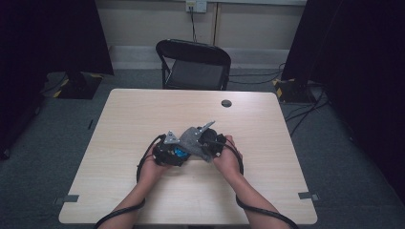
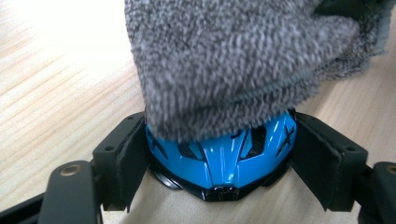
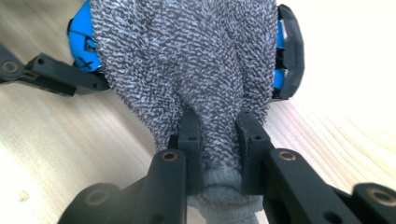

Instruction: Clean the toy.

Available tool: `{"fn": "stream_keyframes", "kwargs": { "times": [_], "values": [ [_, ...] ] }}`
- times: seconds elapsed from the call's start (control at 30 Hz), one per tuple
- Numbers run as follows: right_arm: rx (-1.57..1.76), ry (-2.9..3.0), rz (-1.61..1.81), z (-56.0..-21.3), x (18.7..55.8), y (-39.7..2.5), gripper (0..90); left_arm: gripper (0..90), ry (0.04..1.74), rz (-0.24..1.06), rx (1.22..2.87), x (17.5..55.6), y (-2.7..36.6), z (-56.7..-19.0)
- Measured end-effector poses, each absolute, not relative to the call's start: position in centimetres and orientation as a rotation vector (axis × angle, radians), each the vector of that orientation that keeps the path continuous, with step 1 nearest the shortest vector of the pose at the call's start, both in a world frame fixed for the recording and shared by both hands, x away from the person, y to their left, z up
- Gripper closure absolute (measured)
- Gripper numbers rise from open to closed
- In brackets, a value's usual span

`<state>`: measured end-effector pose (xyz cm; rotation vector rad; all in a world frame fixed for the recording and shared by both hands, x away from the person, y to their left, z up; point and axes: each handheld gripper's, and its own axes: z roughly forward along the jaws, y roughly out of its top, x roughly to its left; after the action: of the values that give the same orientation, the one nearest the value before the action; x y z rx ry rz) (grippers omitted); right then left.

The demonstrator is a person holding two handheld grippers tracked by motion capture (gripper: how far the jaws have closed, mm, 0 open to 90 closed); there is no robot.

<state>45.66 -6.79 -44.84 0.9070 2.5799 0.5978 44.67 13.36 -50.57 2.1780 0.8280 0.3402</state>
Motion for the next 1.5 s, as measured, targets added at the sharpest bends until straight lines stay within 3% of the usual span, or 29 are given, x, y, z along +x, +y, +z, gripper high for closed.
{"fn": "stream_keyframes", "kwargs": {
  "times": [1.5],
  "values": [
    [1.057, 2.511, 0.581, -44.2, 48.0, -9.6, 75.4, 23.6, 0.828, 0.341, 2.179, 44.7, 13.4, -50.6]
  ]
}}
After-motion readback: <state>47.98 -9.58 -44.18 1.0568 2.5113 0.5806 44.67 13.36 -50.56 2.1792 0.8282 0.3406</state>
